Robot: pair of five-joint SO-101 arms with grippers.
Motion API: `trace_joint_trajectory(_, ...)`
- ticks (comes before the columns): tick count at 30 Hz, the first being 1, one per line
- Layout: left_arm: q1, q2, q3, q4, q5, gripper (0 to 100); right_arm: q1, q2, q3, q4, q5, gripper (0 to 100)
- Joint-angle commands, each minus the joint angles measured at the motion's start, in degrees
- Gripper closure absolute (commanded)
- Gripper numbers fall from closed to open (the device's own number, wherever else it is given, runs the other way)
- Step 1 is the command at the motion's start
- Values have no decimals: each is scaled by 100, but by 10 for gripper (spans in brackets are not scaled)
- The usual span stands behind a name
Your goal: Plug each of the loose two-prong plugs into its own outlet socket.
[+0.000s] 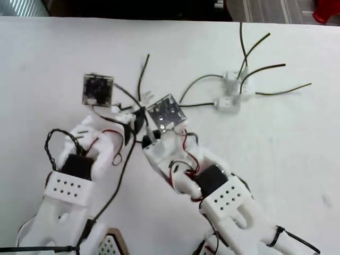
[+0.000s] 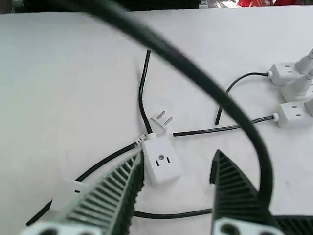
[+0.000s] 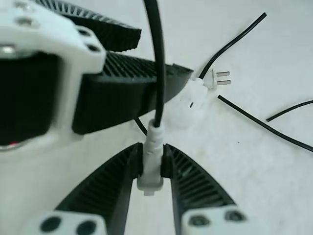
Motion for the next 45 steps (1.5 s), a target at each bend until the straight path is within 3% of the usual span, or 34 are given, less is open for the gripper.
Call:
trace_joint_trajectory(1,154,-119,-44,-105,-343,774,-66,-163,0,-136,-44,981)
trace_joint_trajectory(24,1209,-119,0,501,-1284,771,295,-163,158,-145,-44,981)
trace_joint_trajectory(32,163,-75,-114,554,-730,771,1156,-154,396,-576,-44,981)
trace_joint_trajectory(36,-268,251,-642,1231,-738,762,1763,-154,659,-1253,-44,981)
trace_joint_trajectory(45,-567,3266,-3103,2831,-888,714,2158,-145,1116,-2264,-53,981)
